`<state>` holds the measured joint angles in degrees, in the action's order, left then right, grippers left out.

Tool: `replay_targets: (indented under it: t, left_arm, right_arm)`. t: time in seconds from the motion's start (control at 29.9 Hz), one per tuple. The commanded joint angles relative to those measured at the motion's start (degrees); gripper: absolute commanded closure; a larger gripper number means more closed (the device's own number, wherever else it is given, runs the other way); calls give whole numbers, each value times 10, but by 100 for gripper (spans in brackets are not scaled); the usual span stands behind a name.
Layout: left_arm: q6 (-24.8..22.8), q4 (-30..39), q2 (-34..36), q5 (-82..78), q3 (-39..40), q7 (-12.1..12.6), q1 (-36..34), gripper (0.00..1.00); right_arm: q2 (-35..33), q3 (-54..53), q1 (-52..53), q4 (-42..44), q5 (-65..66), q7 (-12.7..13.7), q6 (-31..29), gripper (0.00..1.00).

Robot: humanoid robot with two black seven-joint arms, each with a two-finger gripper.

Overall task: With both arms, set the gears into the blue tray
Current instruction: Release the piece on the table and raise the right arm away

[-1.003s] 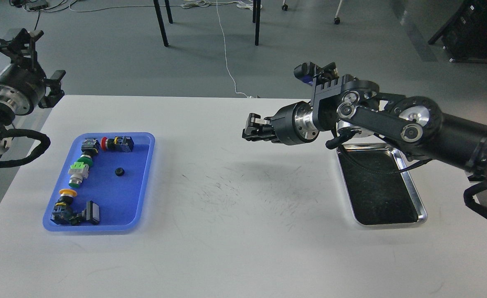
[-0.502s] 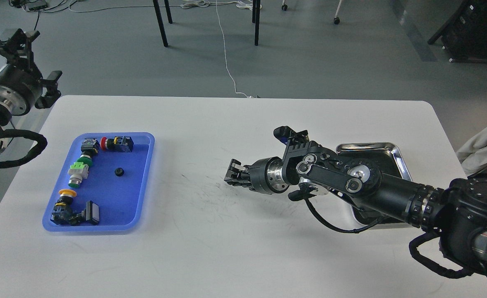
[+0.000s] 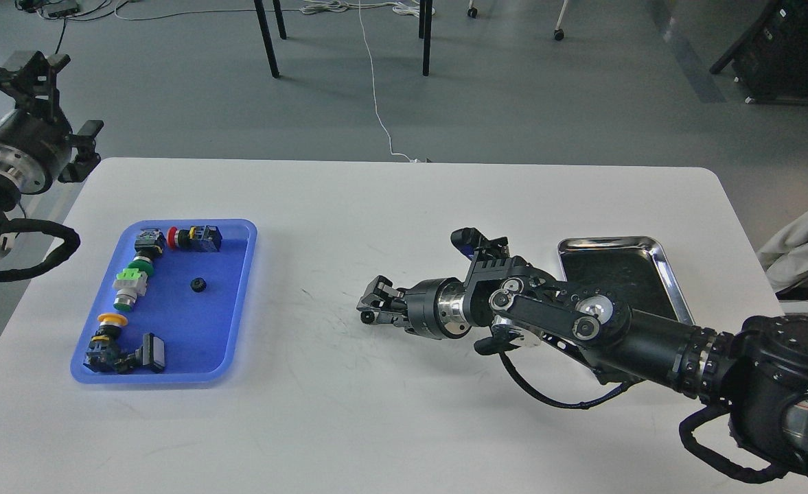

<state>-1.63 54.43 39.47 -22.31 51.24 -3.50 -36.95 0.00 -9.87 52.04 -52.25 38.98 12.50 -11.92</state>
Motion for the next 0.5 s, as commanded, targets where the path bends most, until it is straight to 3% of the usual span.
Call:
replay_targets:
  t: [0.0, 0.33, 0.47]
  left_arm:
    - [0, 1, -4, -1, -3, 0, 0, 2]
    - [-1, 5, -1, -1, -38, 2, -1, 2]
    - [2, 40, 27, 1, -39, 2, 0, 2]
  right_arm:
    - [0, -39, -19, 0, 0, 1, 1, 6]
    - [0, -222, -19, 2, -3, 1, -1, 4]
    - [0, -330, -39, -2, -5, 1, -5, 4]
